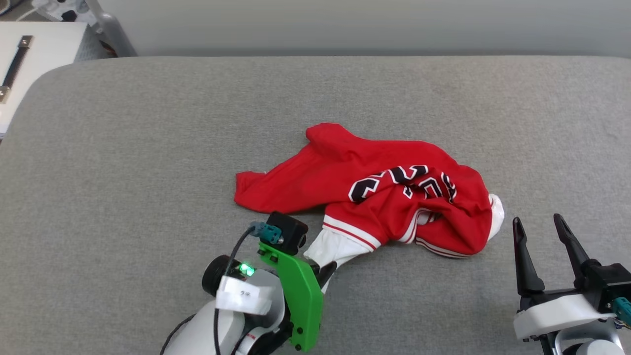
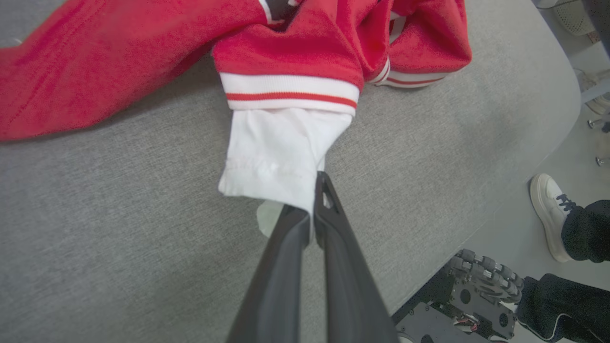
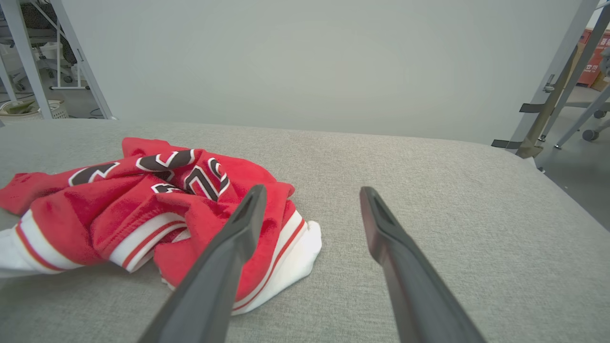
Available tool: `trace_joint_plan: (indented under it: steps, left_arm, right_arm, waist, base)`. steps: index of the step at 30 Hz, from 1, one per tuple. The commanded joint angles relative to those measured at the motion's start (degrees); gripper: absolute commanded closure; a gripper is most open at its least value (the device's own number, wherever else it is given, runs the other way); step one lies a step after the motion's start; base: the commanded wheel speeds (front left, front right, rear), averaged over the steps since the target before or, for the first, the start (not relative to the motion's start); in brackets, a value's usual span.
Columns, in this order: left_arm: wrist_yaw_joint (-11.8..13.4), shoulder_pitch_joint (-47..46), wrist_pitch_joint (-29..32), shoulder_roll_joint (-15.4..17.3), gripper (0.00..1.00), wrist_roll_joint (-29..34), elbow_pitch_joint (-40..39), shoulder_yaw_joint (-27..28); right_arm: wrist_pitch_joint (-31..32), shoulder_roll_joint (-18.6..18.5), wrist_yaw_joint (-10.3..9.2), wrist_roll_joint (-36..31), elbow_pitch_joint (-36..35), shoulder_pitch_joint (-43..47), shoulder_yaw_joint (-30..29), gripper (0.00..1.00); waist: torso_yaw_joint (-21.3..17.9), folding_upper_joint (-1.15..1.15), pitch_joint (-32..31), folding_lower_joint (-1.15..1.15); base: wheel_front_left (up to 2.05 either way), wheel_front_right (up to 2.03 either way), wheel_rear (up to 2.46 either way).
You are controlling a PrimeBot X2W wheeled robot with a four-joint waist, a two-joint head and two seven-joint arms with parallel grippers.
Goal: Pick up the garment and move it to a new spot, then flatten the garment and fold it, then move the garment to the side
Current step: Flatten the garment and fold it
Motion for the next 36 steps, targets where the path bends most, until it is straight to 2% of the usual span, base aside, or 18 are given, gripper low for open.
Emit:
trace_joint_plan:
  steps: [1, 6, 11, 16, 19, 22, 27, 28, 29, 36]
  left_arm:
    - [0.7, 1.5, 0.4, 0.9, 1.0, -1.1, -2.5, 0.8]
    - [3.9, 5.5, 2.0, 3.4, 1.0, -4.8, -11.8, 5.8]
    - [7.1, 8.6, 3.0, 7.9, 1.0, -6.3, -14.6, 12.1]
    - [8.6, 9.2, 3.1, 13.6, 1.0, -4.4, -9.1, 16.7]
    - [8.9, 8.2, 2.1, 14.7, 1.0, -3.9, -4.3, 18.1]
    - [8.2, 6.3, 0.1, 15.0, 1.0, -3.2, 0.9, 18.4]
    - [6.7, 4.2, -2.1, 13.4, 1.0, -2.8, 8.9, 16.9]
    - [6.6, 4.0, -2.4, 13.2, 0.53, -2.6, 9.9, 16.6]
    - [6.5, 3.7, -3.0, 12.8, 0.0, -2.4, 11.0, 16.3]
    - [5.2, 2.1, -9.5, 10.5, 0.0, -0.8, 12.9, 14.9]
  right_arm:
    - [-0.5, 0.4, -0.05, -0.5, 0.2, 0.7, 0.0, 0.0]
    - [-0.5, 0.7, -0.05, -0.6, 0.6, 1.4, 0.3, 0.0]
    - [-0.5, 0.8, -0.05, -0.6, 0.6, 1.3, 0.6, 0.0]
    - [-0.5, 0.5, -0.05, -0.7, 0.8, 0.6, 1.0, 0.0]
    - [-0.5, 0.3, -0.05, -0.8, 0.8, -0.2, 0.7, 0.0]
    - [-0.5, 0.0, -0.05, -1.0, 0.9, -0.9, 0.7, 0.0]
    - [-0.5, -0.1, -0.05, -1.2, 1.2, -1.5, 0.8, 0.0]
    - [-0.5, -0.1, -0.05, -1.2, 1.3, -1.6, 0.7, 0.0]
    - [-0.5, -0.1, -0.05, -1.2, 1.4, -1.5, 0.7, 0.0]
    - [-0.3, -0.1, -0.05, -1.2, 1.9, -1.2, 0.2, 0.0]
  waist:
    - [3.1, 0.0, -3.0, 0.0]
    - [4.5, 0.0, -4.4, 0.0]
    - [4.3, 0.0, -4.2, 0.0]
    - [3.1, 0.0, -2.3, 0.0]
    - [2.6, 0.0, -0.9, 0.0]
    - [2.2, 0.0, 0.4, 0.0]
    - [2.1, 0.0, 1.1, 0.0]
    - [2.1, 0.0, 1.1, 0.0]
    - [2.3, 0.0, 1.1, 0.0]
    - [4.2, 0.0, -0.6, 0.0]
  base:
    - [0.0, 0.0, 0.0]
    - [0.0, 0.0, 0.0]
    - [0.0, 0.0, 0.0]
    - [0.0, 0.0, 0.0]
    - [0.0, 0.0, 0.0]
    - [0.0, 0.0, 0.0]
    - [0.0, 0.0, 0.0]
    - [0.0, 0.0, 0.0]
    - [0.0, 0.0, 0.0]
    - [0.0, 0.0, 0.0]
